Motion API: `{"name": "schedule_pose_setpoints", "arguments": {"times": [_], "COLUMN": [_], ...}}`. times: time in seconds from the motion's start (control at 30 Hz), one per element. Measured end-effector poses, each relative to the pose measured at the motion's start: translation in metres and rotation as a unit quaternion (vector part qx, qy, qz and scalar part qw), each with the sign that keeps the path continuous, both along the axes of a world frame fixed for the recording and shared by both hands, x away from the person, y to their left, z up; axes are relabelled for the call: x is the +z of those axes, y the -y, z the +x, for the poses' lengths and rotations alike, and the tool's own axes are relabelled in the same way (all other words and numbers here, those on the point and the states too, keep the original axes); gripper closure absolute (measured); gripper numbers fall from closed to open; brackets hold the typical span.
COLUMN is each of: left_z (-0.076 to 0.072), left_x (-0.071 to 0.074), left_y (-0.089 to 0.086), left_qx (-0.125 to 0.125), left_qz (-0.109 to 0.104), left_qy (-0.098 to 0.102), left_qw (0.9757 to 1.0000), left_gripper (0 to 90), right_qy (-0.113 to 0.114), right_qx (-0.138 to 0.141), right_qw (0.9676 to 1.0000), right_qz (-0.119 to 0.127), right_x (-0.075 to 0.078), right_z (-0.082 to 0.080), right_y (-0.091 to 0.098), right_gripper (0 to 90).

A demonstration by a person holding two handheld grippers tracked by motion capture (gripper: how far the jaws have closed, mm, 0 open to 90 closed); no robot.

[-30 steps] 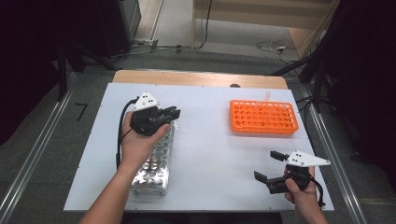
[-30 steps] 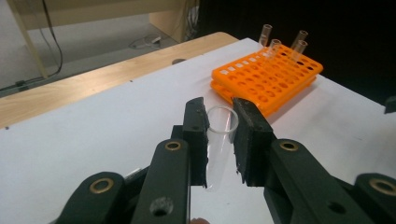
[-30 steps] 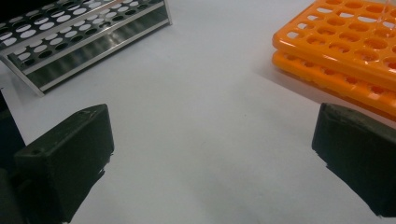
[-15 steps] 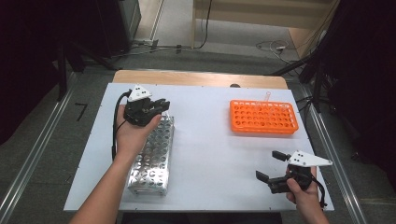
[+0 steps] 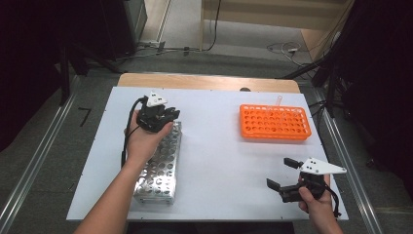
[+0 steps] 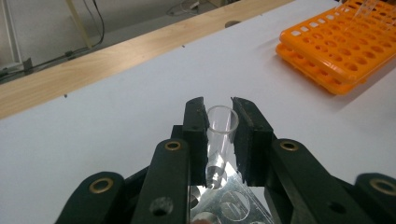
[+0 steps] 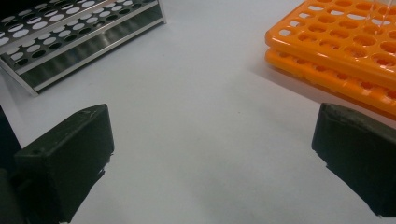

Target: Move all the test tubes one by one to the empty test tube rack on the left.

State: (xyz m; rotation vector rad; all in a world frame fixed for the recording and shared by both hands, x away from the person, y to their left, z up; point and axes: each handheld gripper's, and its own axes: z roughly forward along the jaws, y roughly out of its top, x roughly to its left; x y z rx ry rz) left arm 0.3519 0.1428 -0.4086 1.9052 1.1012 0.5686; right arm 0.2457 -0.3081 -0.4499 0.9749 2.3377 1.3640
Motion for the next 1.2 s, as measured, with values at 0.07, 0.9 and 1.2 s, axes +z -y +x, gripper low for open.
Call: {"name": "schedule_pose_setpoints", "arguments": {"times": [0.07, 0.9, 1.2], "left_z": [0.002, -0.032, -0.072], "left_x": [-0.005, -0.013, -0.009], "left_y": [0.001, -0.019, -0.026], "left_qx": [0.001, -0.009, -0.035], "left_qz": [0.002, -0.116, -0.150], "left_qy": [-0.006, 0.010, 0.037], "left_qw": [1.0000, 0.9932, 0.9874], "left_gripper": [75.9, 13.8, 0.0], "right_qy": [0.000, -0.005, -0.004], "right_qx": [0.000, -0.005, -0.012], "right_qw": [1.0000, 1.0000, 0.9999], "right_qz": [0.000, 0.007, 0.009], "right_x": [0.000, -0.002, 0.000], "right_z": [0.000, 0.005, 0.009], "right_y": [0.000, 0.003, 0.006], "right_gripper": [0.0, 0.0, 0.0]}}
